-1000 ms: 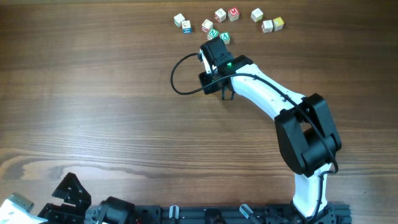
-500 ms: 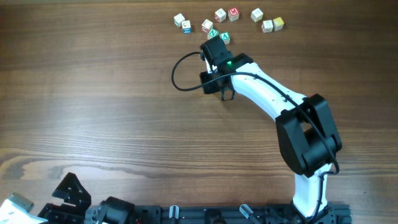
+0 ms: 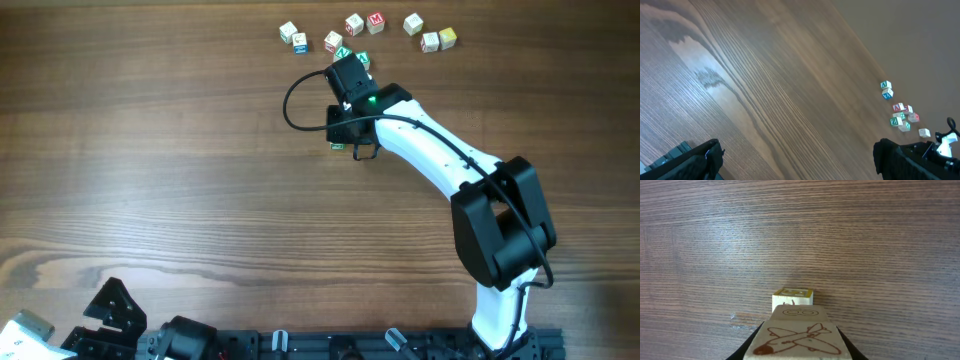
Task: Form a tower
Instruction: 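Open the right gripper and raise it above the stack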
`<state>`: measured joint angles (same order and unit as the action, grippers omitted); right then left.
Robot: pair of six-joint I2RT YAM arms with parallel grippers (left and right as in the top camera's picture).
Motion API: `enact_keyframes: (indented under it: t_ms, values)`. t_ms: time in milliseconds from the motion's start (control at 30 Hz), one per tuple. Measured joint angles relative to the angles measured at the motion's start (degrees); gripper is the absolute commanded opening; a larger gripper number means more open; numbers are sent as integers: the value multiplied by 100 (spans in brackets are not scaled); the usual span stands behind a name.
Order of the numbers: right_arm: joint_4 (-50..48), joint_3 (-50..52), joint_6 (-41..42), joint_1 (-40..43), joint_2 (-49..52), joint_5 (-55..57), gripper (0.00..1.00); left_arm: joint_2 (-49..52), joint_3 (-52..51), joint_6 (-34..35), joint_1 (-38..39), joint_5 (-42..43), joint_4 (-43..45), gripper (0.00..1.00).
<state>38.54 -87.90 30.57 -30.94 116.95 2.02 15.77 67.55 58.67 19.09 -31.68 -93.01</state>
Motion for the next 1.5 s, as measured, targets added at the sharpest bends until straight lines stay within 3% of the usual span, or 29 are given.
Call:
enact_keyframes:
  t_ms: [1500]
  values:
    - [-109, 0, -44, -315, 131, 385, 24, 0, 0, 0, 0, 0, 0, 100]
